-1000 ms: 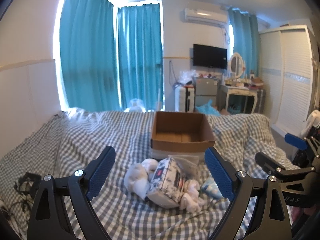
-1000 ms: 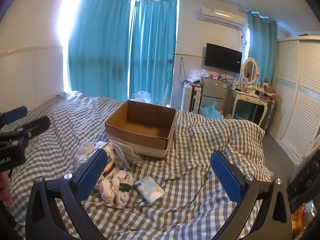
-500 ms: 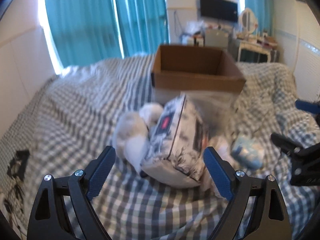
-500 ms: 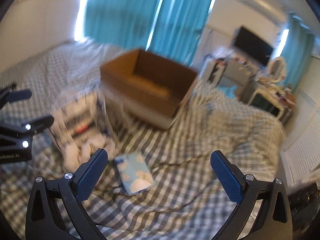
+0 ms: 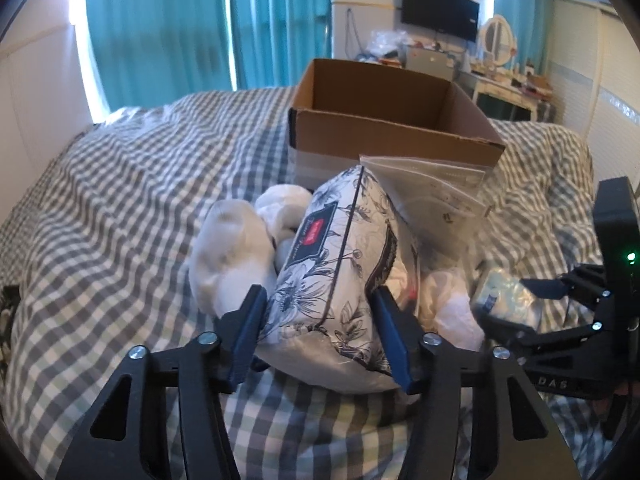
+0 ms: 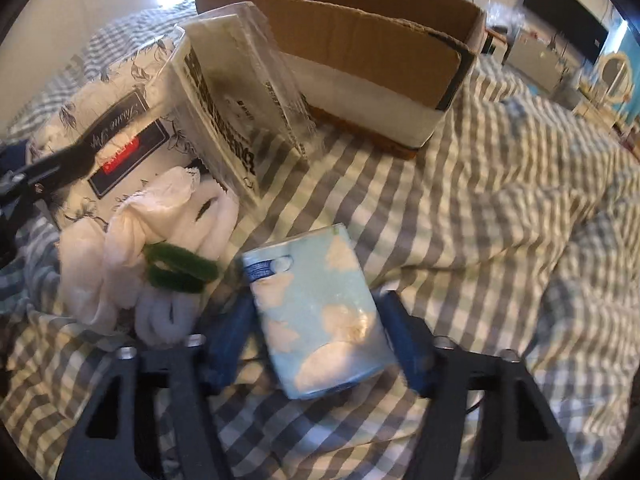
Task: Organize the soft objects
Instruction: 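Grasp the floral tissue pack with the left tool while the right tool grasps the blue tissue pack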
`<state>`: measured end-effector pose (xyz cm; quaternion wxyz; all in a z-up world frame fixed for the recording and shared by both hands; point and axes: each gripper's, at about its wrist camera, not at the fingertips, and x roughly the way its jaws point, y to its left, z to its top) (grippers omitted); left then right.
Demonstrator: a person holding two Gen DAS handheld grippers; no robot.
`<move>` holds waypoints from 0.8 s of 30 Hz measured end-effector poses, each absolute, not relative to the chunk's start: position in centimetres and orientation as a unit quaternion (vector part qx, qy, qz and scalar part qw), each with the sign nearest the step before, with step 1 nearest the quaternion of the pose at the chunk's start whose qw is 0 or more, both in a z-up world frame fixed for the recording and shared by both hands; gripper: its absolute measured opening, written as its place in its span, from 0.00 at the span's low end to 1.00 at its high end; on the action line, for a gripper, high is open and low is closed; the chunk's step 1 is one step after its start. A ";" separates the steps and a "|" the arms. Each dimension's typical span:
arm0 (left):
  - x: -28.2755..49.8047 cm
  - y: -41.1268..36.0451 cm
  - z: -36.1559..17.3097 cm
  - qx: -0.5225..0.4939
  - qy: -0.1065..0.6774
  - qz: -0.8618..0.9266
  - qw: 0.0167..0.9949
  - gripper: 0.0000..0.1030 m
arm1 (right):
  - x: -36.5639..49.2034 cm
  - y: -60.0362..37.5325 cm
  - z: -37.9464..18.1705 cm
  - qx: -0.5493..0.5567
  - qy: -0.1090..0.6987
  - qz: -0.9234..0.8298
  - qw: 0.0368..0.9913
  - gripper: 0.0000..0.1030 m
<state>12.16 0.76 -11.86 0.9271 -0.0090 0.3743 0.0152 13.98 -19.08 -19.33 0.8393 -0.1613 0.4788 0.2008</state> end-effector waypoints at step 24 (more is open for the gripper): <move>6.6 1.8 -0.8 0.022 0.277 -0.004 0.961 0.39 | 6.4 -20.7 -5.7 -0.123 0.347 0.199 0.908 0.58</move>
